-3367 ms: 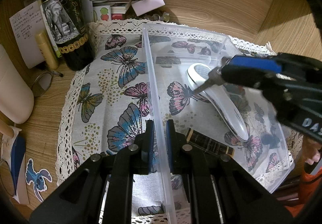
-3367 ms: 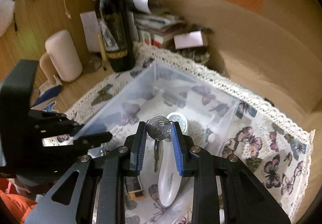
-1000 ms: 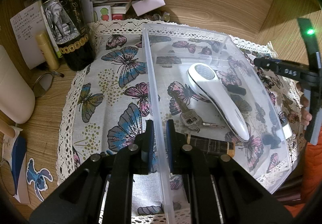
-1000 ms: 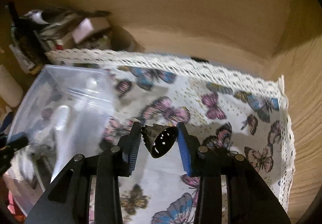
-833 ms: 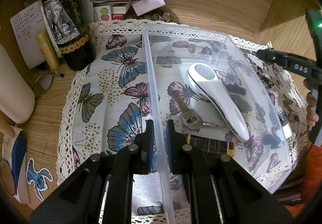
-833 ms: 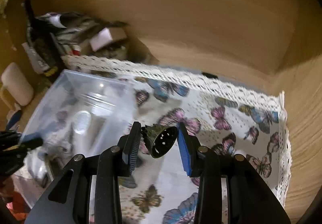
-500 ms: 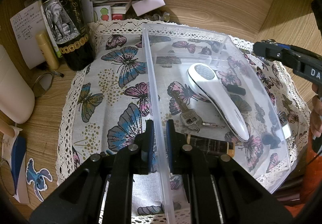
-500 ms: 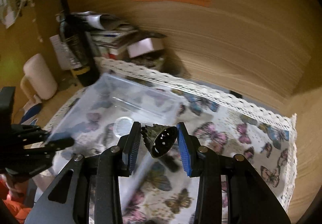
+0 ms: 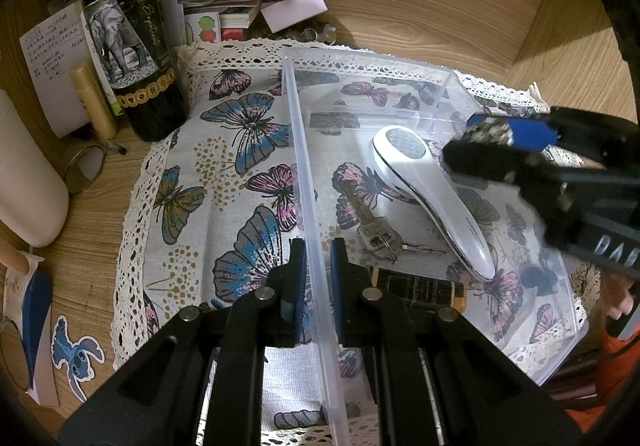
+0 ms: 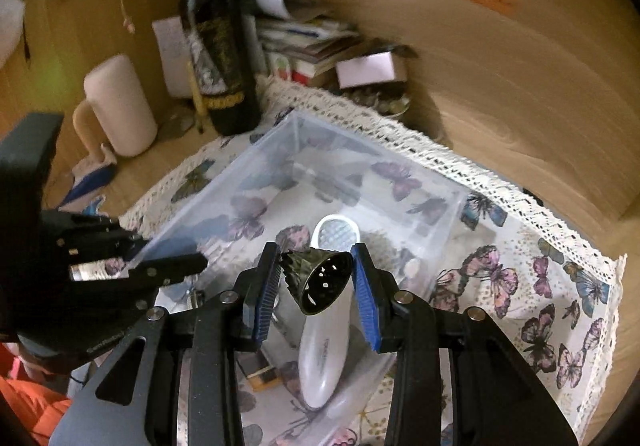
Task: Organize rigid objects
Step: 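Lower the black bell object into the clear box and open the right gripper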
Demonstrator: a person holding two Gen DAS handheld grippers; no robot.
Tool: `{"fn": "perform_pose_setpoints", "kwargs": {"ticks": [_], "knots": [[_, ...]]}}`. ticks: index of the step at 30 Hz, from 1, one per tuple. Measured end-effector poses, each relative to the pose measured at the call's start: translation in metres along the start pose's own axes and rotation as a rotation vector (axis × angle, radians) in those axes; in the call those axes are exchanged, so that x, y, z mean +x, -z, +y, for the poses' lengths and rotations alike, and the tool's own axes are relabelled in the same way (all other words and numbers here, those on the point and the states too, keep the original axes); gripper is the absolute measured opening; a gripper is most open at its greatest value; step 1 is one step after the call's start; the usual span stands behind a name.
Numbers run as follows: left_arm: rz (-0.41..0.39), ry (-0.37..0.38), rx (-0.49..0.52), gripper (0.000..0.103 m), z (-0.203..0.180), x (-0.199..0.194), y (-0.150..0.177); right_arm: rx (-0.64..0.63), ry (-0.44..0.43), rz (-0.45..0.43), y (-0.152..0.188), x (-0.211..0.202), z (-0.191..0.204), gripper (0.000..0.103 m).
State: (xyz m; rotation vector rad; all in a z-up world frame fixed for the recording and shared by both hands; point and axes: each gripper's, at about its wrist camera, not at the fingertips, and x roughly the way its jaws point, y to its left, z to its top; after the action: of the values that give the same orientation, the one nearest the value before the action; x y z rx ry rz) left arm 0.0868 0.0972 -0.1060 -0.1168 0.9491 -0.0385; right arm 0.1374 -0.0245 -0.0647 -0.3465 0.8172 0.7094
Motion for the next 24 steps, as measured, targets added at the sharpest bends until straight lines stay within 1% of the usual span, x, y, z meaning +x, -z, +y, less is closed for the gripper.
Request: {"fn": "perform_pose_setpoints", "kwargs": {"ticks": [4,8,13,16,19,24], "knots": [[0.001,0.0,0.0,0.011,-0.001,0.0,0.0,-0.016,-0.009,0.053,0.002,0.011,0.009,0.033],[0.0,-0.001,0.0,0.011,0.0,0.0,0.0,-0.025,-0.025,0.087,0.004,0.017,0.013,0.033],[0.0,0.0,0.0,0.011,-0.001,0.0,0.0,-0.027,-0.023,0.098,0.005,0.021,0.016,0.033],[0.001,-0.001,0.0,0.011,0.0,0.0,0.0,-0.014,-0.019,0.076,0.003,0.014,0.014,0.033],[0.0,0.0,0.0,0.011,0.0,0.0,0.0,0.004,-0.005,0.032,-0.001,0.001,0.008,0.034],[0.0,-0.001,0.0,0.011,-0.001,0.0,0.0,0.053,0.046,-0.046,-0.005,-0.027,-0.013,0.035]]}}
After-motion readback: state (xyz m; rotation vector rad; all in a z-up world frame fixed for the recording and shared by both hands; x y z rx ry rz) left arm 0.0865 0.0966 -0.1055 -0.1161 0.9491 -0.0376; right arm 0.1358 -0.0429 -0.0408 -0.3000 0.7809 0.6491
